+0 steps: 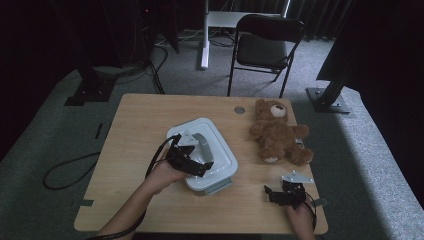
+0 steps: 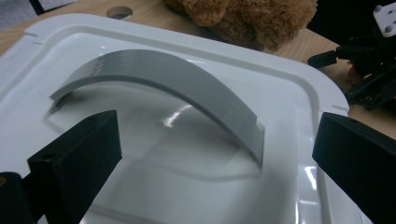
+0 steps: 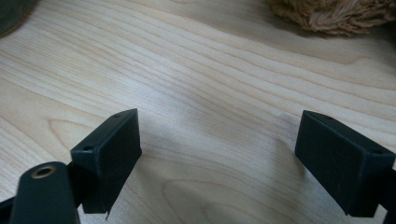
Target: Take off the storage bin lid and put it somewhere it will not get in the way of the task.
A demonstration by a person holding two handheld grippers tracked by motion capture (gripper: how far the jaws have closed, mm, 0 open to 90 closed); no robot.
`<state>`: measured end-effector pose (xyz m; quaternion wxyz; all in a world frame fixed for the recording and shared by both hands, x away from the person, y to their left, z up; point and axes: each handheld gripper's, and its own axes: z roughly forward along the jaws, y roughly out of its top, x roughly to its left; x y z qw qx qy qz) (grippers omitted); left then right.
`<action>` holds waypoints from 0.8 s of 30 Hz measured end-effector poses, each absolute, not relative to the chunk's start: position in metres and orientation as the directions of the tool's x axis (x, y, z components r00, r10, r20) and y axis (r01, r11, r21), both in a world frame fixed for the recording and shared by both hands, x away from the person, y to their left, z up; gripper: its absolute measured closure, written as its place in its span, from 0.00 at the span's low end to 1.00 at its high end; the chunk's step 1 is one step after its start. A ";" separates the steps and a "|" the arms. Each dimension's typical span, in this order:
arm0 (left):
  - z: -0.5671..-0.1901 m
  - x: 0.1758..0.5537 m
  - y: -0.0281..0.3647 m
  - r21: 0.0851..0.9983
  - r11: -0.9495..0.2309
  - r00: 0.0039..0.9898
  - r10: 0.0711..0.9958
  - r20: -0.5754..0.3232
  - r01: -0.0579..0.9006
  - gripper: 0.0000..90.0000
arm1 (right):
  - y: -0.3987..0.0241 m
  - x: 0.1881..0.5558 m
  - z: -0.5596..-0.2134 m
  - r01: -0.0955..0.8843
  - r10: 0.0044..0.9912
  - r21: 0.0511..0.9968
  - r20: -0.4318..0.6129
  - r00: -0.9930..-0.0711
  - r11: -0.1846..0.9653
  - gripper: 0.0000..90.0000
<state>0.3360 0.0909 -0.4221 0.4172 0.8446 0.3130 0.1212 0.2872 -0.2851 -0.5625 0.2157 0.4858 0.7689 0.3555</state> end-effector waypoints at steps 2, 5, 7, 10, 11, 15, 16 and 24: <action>-0.422 0.337 0.087 0.784 -0.450 0.776 0.628 -0.064 0.429 0.02 | -0.285 0.287 -0.562 0.594 0.900 0.756 0.014 -0.435 0.275 0.15; -0.424 0.340 0.081 0.779 -0.452 0.768 0.638 -0.058 0.434 0.02 | -0.285 0.287 -0.563 0.597 0.900 0.753 0.014 -0.437 0.278 0.15; -0.424 0.342 0.077 0.778 -0.449 0.759 0.649 -0.053 0.439 0.03 | -0.285 0.287 -0.563 0.597 0.899 0.752 0.012 -0.437 0.280 0.15; -0.423 0.346 0.076 0.784 -0.430 0.753 0.654 -0.072 0.448 0.06 | -0.285 0.287 -0.563 0.597 0.899 0.752 0.013 -0.438 0.280 0.15; -0.423 0.346 0.076 0.786 -0.426 0.755 0.651 -0.078 0.448 0.07 | -0.285 0.287 -0.563 0.597 0.900 0.752 0.012 -0.436 0.279 0.15; -0.426 0.348 0.073 0.781 -0.425 0.740 0.669 -0.069 0.457 0.17 | -0.284 0.287 -0.563 0.596 0.905 0.753 -0.001 -0.424 0.280 0.15; -0.426 0.349 0.072 0.778 -0.428 0.738 0.671 -0.068 0.460 0.18 | -0.284 0.287 -0.563 0.595 0.905 0.753 -0.001 -0.425 0.280 0.15; -0.428 0.348 0.074 0.784 -0.405 0.730 0.678 -0.087 0.470 0.47 | -0.285 0.287 -0.563 0.598 0.906 0.752 0.005 -0.424 0.276 0.15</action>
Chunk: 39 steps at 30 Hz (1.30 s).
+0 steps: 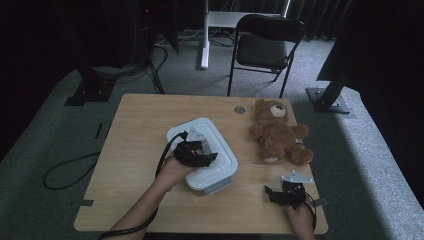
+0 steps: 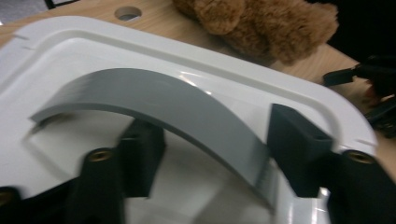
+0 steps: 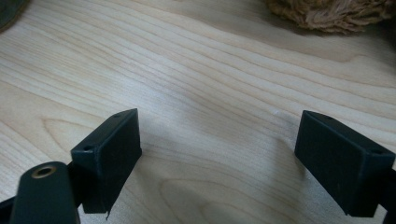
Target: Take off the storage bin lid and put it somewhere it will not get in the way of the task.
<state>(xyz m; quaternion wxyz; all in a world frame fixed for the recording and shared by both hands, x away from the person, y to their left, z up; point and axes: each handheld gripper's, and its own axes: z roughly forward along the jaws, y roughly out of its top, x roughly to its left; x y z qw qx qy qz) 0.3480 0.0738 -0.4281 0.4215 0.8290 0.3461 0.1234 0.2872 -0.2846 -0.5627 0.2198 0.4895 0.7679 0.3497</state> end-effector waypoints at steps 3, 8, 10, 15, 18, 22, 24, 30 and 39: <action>-0.429 0.347 0.073 0.786 -0.401 0.731 0.676 -0.092 0.470 0.55 | -0.285 0.288 -0.563 0.605 0.909 0.748 0.007 -0.416 0.272 0.15; -0.428 0.347 0.074 0.787 -0.380 0.730 0.672 -0.125 0.485 0.61 | -0.285 0.288 -0.563 0.608 0.909 0.747 0.012 -0.417 0.269 0.15; -0.427 0.346 0.075 0.788 -0.375 0.732 0.667 -0.137 0.489 0.64 | -0.285 0.288 -0.563 0.608 0.909 0.747 0.010 -0.417 0.270 0.15; -0.420 0.339 0.077 0.807 -0.367 0.747 0.651 -0.132 0.463 0.69 | -0.285 0.288 -0.563 0.608 0.909 0.747 0.010 -0.418 0.271 0.15; -0.412 0.334 0.081 0.819 -0.365 0.757 0.641 -0.124 0.443 0.70 | -0.285 0.288 -0.563 0.607 0.908 0.746 0.008 -0.419 0.273 0.15; -0.401 0.329 0.090 0.834 -0.344 0.759 0.638 -0.129 0.431 0.70 | -0.285 0.288 -0.563 0.608 0.909 0.746 0.010 -0.417 0.271 0.15; -0.397 0.327 0.095 0.842 -0.333 0.759 0.639 -0.129 0.424 0.70 | -0.285 0.288 -0.563 0.609 0.909 0.746 0.010 -0.416 0.270 0.15; -0.387 0.321 0.113 0.860 -0.306 0.764 0.630 -0.139 0.409 0.70 | -0.285 0.288 -0.563 0.609 0.910 0.746 0.008 -0.414 0.271 0.15; -0.381 0.307 0.138 0.876 -0.321 0.761 0.644 -0.076 0.359 0.70 | -0.285 0.288 -0.563 0.611 0.913 0.745 0.008 -0.408 0.267 0.15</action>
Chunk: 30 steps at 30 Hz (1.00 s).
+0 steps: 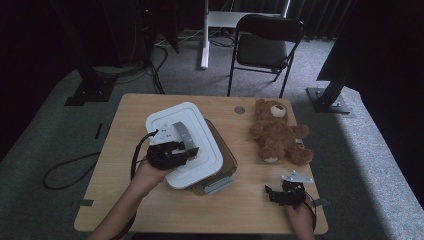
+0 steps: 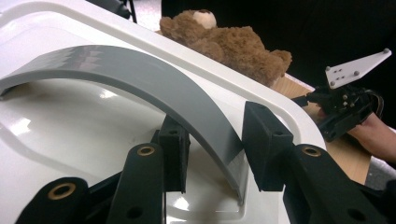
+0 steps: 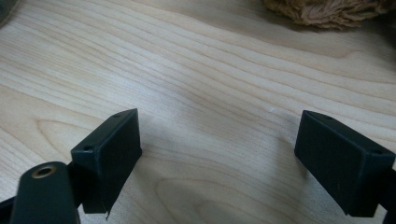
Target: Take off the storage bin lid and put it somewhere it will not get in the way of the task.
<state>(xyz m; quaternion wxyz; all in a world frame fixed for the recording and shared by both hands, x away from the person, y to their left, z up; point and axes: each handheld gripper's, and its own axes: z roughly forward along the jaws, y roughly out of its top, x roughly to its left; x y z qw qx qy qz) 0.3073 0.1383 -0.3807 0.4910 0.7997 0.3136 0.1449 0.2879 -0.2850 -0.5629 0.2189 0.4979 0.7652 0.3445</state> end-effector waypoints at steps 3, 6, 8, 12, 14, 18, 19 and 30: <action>-0.382 0.304 0.147 0.879 -0.316 0.760 0.645 -0.078 0.358 0.70 | -0.285 0.288 -0.563 0.611 0.913 0.745 0.009 -0.407 0.266 0.15; -0.382 0.302 0.154 0.877 -0.316 0.755 0.651 -0.078 0.363 0.70 | -0.285 0.288 -0.563 0.612 0.914 0.746 0.010 -0.406 0.264 0.15; -0.383 0.300 0.162 0.877 -0.312 0.747 0.660 -0.077 0.365 0.70 | -0.285 0.288 -0.563 0.612 0.913 0.745 0.008 -0.407 0.266 0.15; -0.387 0.295 0.178 0.880 -0.306 0.743 0.665 -0.076 0.364 0.70 | -0.285 0.288 -0.563 0.611 0.913 0.745 0.008 -0.407 0.266 0.15; -0.390 0.294 0.186 0.879 -0.298 0.739 0.668 -0.085 0.371 0.70 | -0.285 0.288 -0.563 0.611 0.913 0.745 0.008 -0.407 0.266 0.15; -0.397 0.291 0.200 0.877 -0.292 0.724 0.685 -0.086 0.381 0.70 | -0.285 0.288 -0.563 0.611 0.913 0.746 0.008 -0.407 0.266 0.15; -0.397 0.291 0.200 0.877 -0.292 0.724 0.685 -0.086 0.381 0.70 | -0.285 0.288 -0.563 0.611 0.913 0.746 0.008 -0.407 0.266 0.15; -0.415 0.277 0.237 0.894 -0.271 0.728 0.680 -0.083 0.356 0.70 | -0.285 0.288 -0.563 0.612 0.913 0.744 0.006 -0.407 0.268 0.15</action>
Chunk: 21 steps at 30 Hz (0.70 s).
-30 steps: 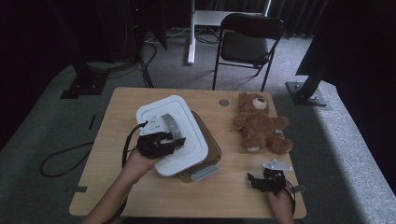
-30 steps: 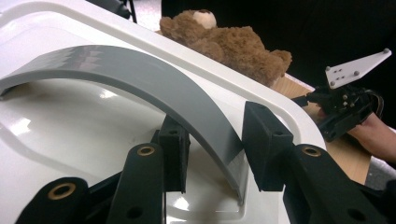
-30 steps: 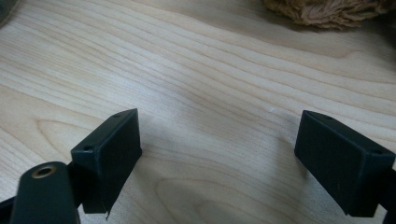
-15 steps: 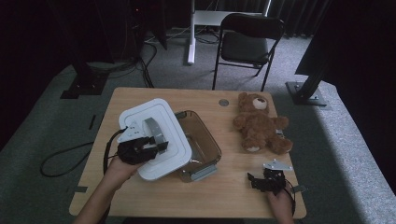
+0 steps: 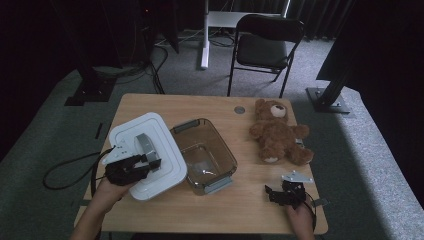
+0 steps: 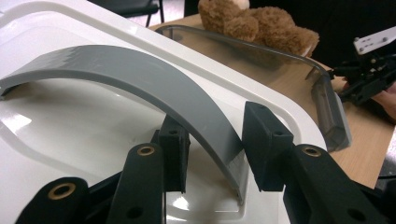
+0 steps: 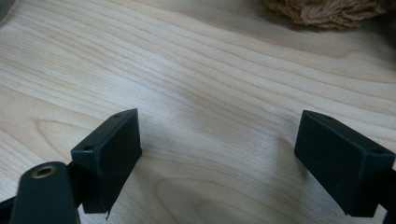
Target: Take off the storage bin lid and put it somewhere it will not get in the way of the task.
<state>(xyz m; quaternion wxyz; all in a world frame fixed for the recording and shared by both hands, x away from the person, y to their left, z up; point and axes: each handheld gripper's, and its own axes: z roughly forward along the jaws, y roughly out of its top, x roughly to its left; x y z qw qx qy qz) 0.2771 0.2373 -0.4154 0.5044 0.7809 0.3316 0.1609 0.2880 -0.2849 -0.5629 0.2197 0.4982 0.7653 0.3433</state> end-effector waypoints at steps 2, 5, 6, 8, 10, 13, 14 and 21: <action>-0.422 0.274 0.242 0.892 -0.277 0.728 0.681 -0.079 0.357 0.70 | -0.285 0.288 -0.563 0.612 0.913 0.744 0.005 -0.407 0.269 0.15; -0.426 0.274 0.243 0.887 -0.280 0.721 0.688 -0.081 0.367 0.70 | -0.285 0.288 -0.563 0.612 0.914 0.744 0.004 -0.407 0.269 0.15; -0.435 0.277 0.247 0.883 -0.272 0.716 0.692 -0.098 0.384 0.70 | -0.285 0.288 -0.563 0.612 0.914 0.744 0.004 -0.407 0.269 0.15; -0.441 0.278 0.250 0.884 -0.245 0.714 0.688 -0.131 0.398 0.70 | -0.285 0.288 -0.563 0.612 0.914 0.744 0.004 -0.406 0.269 0.15; -0.446 0.279 0.252 0.882 -0.249 0.704 0.700 -0.122 0.401 0.70 | -0.285 0.288 -0.563 0.612 0.914 0.744 0.004 -0.406 0.269 0.15; -0.455 0.280 0.255 0.876 -0.242 0.707 0.692 -0.145 0.416 0.70 | -0.285 0.288 -0.563 0.611 0.914 0.744 0.003 -0.406 0.269 0.15; -0.459 0.281 0.255 0.873 -0.243 0.707 0.692 -0.149 0.422 0.70 | -0.285 0.288 -0.563 0.611 0.913 0.744 0.003 -0.407 0.270 0.15; -0.488 0.293 0.256 0.851 -0.245 0.703 0.687 -0.186 0.465 0.70 | -0.285 0.288 -0.563 0.611 0.914 0.744 0.003 -0.407 0.270 0.15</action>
